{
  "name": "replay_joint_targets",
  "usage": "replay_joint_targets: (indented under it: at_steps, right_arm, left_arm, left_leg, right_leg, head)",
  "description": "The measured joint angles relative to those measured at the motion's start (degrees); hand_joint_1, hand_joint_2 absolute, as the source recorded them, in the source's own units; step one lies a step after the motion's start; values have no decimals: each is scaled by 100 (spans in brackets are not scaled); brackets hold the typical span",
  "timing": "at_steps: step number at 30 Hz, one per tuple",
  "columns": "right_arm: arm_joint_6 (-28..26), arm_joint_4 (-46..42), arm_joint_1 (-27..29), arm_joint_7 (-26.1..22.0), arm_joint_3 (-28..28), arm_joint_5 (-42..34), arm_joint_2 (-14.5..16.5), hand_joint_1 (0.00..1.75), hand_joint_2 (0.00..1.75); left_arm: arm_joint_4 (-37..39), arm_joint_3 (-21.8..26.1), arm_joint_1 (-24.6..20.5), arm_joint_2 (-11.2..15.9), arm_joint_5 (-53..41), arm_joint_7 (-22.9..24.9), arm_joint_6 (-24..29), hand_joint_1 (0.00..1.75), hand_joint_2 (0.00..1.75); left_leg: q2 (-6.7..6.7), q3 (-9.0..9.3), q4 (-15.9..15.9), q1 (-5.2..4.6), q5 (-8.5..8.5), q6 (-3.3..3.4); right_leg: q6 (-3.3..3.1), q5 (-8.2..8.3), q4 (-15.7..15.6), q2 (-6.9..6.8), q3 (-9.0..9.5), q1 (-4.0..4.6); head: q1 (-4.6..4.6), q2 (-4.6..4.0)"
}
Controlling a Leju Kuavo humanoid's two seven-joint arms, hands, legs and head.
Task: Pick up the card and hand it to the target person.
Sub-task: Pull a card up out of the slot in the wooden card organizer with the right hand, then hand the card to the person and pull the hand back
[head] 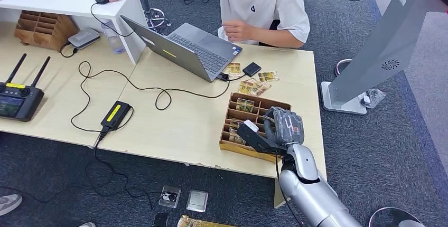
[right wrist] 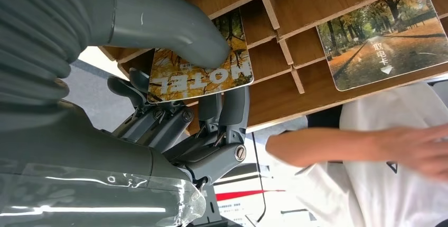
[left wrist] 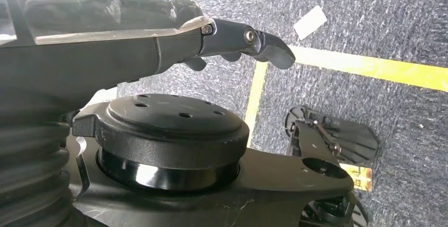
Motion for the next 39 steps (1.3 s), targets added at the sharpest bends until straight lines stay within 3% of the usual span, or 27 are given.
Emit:
replay_joint_targets:
  at_steps: [10, 14, 33, 39]
  right_arm:
    - [-38, -2805, 355, 462, -55, 384, -567, 175, 175]
    - [-97, -3323, 398, 539, -97, 422, -653, 175, 175]
    - [-287, -3528, 482, 638, -280, 563, -669, 175, 175]
    - [-152, -2811, 320, 666, -357, 655, -491, 175, 175]
  left_arm:
    - [25, 22, 23, -2, 18, -33, 25, 0, 175]
    - [26, 71, 48, 3, 67, -37, 62, 0, 175]
    - [15, -17, 88, 33, -42, -141, -61, 0, 175]
    - [38, -181, 2, 18, -212, -7, -131, 0, 175]
  left_leg:
    - [-3, -15, 14, -1, -6, 1]
    - [-7, -15, 16, -2, -6, 2]
    - [-6, -3, 7, -4, -4, 4]
    - [-3, 0, 1, -1, -5, 2]
  right_leg:
    - [1, -6, 14, -2, -14, -1]
    - [3, -8, 14, -9, -13, -1]
    - [5, -6, 6, -13, 0, -3]
    - [2, -6, 1, -5, 2, -1]
  head:
    - [0, 0]
    - [0, 0]
    - [0, 0]
    - [0, 0]
